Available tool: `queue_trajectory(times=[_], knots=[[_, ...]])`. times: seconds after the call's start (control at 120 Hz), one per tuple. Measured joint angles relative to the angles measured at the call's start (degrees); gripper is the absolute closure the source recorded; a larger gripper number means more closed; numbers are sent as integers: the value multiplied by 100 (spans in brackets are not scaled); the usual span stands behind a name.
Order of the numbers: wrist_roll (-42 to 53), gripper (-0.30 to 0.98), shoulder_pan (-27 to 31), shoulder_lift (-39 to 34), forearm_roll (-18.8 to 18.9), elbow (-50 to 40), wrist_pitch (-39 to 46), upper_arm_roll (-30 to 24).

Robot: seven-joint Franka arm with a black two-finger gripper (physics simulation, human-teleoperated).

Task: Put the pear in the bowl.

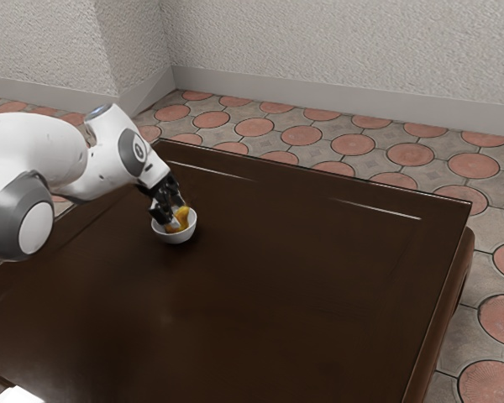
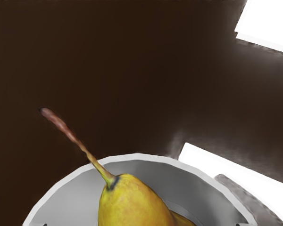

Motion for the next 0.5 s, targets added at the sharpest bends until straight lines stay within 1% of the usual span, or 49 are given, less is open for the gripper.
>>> queue_trajectory(times=[0.067, 0.1, 0.15, 0.2, 0.292, 0.333, 0.408, 0.5], knots=[[-27, 14, -80, -269, 58, -66, -40, 9], [-112, 12, -165, -563, 349, -105, -158, 16], [-309, 9, -268, -1031, 897, -131, -515, 21], [-577, 7, -403, -1521, 1449, -147, -1056, 24], [-1104, 5, -825, -2608, 2371, -210, -2129, -3], [-1329, 4, -963, -2959, 2756, -200, -2537, -66], [-1703, 3, -1094, -3378, 3269, -161, -3089, -272], [-2098, 2, -1339, -3547, 3567, -130, -3535, -340]])
